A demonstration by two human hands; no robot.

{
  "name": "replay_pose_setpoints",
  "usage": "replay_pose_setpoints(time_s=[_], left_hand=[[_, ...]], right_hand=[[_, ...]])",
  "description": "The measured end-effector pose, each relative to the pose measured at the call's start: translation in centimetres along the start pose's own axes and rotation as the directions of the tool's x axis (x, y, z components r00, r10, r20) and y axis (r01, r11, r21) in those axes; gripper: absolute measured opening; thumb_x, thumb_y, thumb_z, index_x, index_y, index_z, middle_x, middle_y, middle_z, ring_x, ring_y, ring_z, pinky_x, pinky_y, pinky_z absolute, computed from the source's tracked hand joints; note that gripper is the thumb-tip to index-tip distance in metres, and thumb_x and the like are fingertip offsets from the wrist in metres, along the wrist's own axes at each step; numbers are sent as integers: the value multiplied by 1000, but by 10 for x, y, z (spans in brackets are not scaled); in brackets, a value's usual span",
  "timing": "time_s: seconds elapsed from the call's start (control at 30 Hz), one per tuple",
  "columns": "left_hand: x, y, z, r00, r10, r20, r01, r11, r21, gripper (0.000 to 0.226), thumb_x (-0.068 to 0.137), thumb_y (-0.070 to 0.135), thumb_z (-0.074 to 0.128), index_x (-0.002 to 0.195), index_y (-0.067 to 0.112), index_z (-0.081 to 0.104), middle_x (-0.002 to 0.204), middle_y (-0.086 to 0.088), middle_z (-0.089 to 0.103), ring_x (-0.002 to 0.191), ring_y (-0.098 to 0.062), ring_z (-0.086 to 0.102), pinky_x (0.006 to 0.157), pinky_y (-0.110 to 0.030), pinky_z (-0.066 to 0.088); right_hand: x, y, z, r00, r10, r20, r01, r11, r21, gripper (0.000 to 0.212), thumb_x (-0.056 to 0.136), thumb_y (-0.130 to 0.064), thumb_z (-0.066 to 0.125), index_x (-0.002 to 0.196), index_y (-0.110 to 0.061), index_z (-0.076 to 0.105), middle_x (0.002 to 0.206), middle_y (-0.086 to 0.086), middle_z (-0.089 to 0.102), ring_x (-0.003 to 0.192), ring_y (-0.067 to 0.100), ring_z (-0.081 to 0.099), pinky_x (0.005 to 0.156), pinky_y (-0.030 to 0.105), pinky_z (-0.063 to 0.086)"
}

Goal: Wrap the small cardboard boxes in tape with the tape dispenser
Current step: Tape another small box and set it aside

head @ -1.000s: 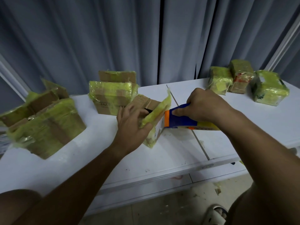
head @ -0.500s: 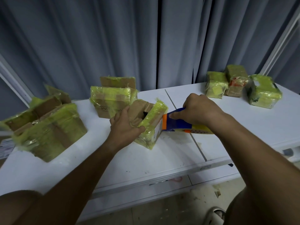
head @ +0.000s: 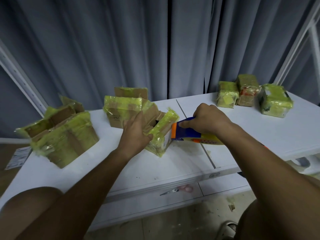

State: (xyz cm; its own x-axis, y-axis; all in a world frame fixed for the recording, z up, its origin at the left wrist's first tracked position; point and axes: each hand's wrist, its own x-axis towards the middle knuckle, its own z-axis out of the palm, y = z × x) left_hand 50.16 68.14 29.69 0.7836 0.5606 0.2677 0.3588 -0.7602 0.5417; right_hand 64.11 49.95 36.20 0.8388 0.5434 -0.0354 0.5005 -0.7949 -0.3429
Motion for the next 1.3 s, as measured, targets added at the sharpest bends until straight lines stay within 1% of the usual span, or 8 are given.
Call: replay_pose_setpoints(time_s=[0.33, 0.47, 0.6, 0.73, 0.93, 1.1, 1.2, 1.3], left_hand=[[14, 2, 3, 971, 165, 174, -191, 971, 144, 79, 80, 13, 64, 152, 19, 32, 134, -1, 46, 127, -24, 43, 102, -35, 43], [21, 10, 14, 931, 212, 297, -290, 924, 250, 72, 77, 15, 60, 145, 30, 41, 108, 1, 39, 112, -25, 42, 92, -37, 45], [33, 15, 19, 916, 184, 356, -280, 929, 241, 57, 80, 12, 56, 135, 28, 54, 120, 2, 39, 118, -24, 35, 97, -32, 38], [35, 2, 21, 915, 155, 373, -218, 967, 133, 64, 81, 7, 52, 139, 35, 52, 129, 10, 40, 126, -20, 29, 103, -28, 23], [31, -13, 14, 931, 206, 300, -174, 976, -128, 53, 80, -4, 57, 125, 24, 67, 126, 9, 63, 115, -11, 57, 96, -27, 50], [24, -21, 14, 920, 188, 344, -133, 975, -176, 57, 86, -7, 50, 114, 38, 69, 134, 7, 44, 126, -7, 39, 109, -23, 35], [21, -22, 10, 913, 157, 376, -66, 968, -244, 53, 92, -3, 48, 107, 42, 70, 126, 1, 45, 121, -13, 42, 103, -23, 40], [21, -17, 3, 900, 185, 394, -24, 925, -380, 47, 92, -11, 44, 104, 26, 71, 112, 6, 64, 109, -10, 58, 84, -14, 50]], right_hand=[[-11, 20, -38, 997, -16, 76, 6, 991, 136, 58, 78, -65, 74, 91, -8, 75, 87, 9, 72, 82, 22, 68, 70, 36, 54], [-6, 22, -51, 994, 1, 105, -22, 979, 203, 53, 80, -62, 73, 91, -11, 76, 89, 7, 73, 76, 18, 67, 64, 29, 51], [3, 28, -58, 991, 20, 134, -53, 968, 245, 49, 80, -64, 71, 93, -17, 75, 90, 3, 72, 76, 18, 67, 65, 29, 52], [13, 30, -63, 986, 62, 152, -106, 948, 301, 55, 74, -67, 73, 101, -19, 71, 92, 3, 73, 80, 24, 71, 63, 31, 53], [14, 18, -62, 986, 94, 135, -142, 900, 413, 49, 74, -63, 78, 96, -19, 68, 87, 4, 76, 75, 26, 74, 68, 35, 61], [8, 2, -62, 987, 60, 149, -122, 883, 454, 44, 76, -58, 78, 93, -19, 68, 79, 0, 76, 66, 21, 74, 58, 30, 59], [8, -6, -58, 986, 27, 167, -100, 890, 444, 42, 77, -57, 78, 92, -18, 68, 70, -3, 75, 60, 17, 73, 53, 26, 56], [9, -10, -58, 984, 5, 179, -86, 888, 451, 42, 80, -57, 76, 94, -18, 68, 66, -6, 75, 57, 15, 73, 49, 24, 55]])
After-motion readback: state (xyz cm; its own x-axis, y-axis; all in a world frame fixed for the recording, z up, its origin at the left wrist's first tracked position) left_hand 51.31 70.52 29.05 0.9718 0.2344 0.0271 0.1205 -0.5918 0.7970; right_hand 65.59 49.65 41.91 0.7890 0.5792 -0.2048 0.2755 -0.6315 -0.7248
